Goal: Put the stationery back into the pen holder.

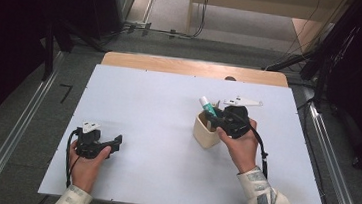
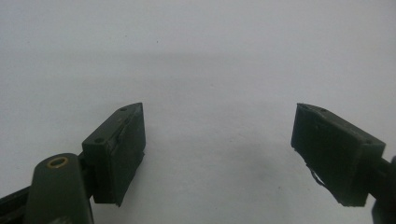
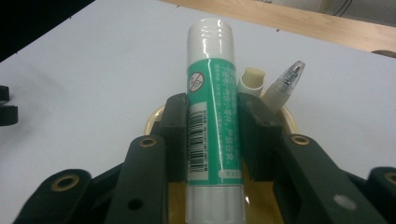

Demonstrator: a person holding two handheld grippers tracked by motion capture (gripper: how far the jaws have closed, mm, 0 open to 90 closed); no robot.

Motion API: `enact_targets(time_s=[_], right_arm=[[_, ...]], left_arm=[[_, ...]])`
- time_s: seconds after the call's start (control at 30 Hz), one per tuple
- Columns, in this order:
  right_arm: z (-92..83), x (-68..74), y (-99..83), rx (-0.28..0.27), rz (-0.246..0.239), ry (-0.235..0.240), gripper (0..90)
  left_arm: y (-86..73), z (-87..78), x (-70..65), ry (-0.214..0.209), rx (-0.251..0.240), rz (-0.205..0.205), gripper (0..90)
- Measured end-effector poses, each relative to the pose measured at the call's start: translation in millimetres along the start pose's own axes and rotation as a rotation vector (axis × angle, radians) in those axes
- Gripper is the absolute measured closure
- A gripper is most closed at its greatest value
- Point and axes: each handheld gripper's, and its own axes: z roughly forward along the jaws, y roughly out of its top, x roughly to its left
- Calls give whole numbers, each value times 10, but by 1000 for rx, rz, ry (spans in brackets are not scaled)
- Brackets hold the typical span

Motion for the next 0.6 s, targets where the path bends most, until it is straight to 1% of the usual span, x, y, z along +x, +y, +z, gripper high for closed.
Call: enact_targets(time_s=[0.07, 0.13, 0.17, 0.2, 0.6], right_arm=[[-7, -2, -5, -4, 1, -1, 622], [-17, -2, -2, -9, 3, 0, 574], [-27, -5, 0, -12, 2, 1, 567], [-38, -7, 1, -13, 4, 15, 568], [-78, -11, -20, -7, -4, 19, 543]], left_arm=[[0, 2, -2, 0, -2, -2, 187], [1, 2, -3, 0, -2, -1, 187], [1, 2, -3, 0, -2, -2, 187], [1, 2, -2, 0, -2, -1, 187], [2, 0, -1, 2, -3, 3, 187]])
